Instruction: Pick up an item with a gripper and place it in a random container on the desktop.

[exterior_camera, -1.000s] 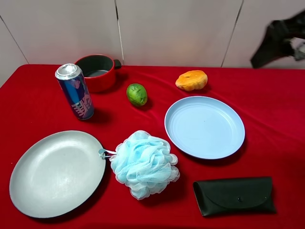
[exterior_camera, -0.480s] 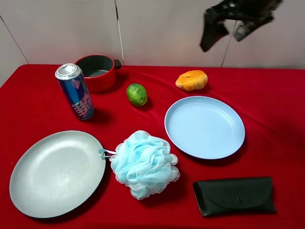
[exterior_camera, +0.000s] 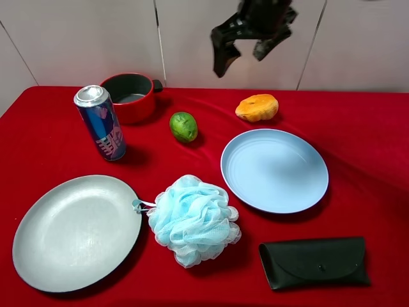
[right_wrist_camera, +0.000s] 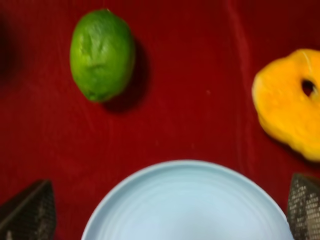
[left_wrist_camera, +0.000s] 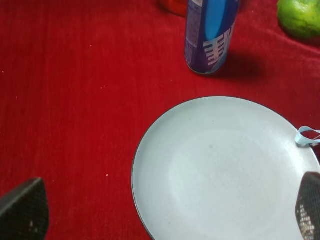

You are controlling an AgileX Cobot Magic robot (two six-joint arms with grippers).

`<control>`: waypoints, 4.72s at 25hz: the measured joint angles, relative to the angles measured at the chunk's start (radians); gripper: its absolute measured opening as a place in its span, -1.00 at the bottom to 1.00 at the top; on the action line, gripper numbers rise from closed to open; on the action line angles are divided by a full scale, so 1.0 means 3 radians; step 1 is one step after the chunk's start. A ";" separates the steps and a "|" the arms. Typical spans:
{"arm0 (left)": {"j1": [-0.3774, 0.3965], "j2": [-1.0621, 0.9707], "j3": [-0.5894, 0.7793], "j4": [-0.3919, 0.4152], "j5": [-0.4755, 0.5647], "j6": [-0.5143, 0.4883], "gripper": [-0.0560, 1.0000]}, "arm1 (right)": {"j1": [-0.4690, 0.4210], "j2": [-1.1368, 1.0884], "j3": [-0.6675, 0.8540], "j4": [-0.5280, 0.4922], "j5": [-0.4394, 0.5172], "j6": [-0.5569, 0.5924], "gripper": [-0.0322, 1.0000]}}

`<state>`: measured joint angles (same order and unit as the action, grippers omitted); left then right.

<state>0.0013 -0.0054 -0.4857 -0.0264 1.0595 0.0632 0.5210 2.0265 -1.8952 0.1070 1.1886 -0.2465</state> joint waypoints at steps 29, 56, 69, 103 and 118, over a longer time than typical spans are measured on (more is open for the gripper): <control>0.0000 0.0000 0.0000 0.0000 0.0000 0.0000 0.99 | 0.0360 0.1341 -0.0931 0.0079 -0.0195 0.0319 0.40; 0.0000 0.0000 0.0000 0.0000 0.0000 0.0000 0.99 | 0.0408 0.1798 -0.0946 0.0110 -0.0595 0.0406 0.40; 0.0000 0.0000 0.0000 0.0000 0.0000 0.0000 0.99 | 0.0408 0.1808 -0.0948 0.0060 -0.0581 0.0406 0.17; 0.0000 0.0000 0.0000 0.0000 0.0000 0.0000 0.99 | 0.0408 0.1564 -0.0952 -0.0225 -0.0160 0.0564 -0.05; 0.0000 0.0000 0.0000 0.0000 0.0000 0.0000 0.99 | 0.0408 0.1200 -0.0952 -0.0389 0.0112 0.0564 -0.05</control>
<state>0.0013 -0.0054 -0.4857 -0.0264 1.0595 0.0632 0.6435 2.3863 -2.1808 -0.0099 1.2222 -0.0772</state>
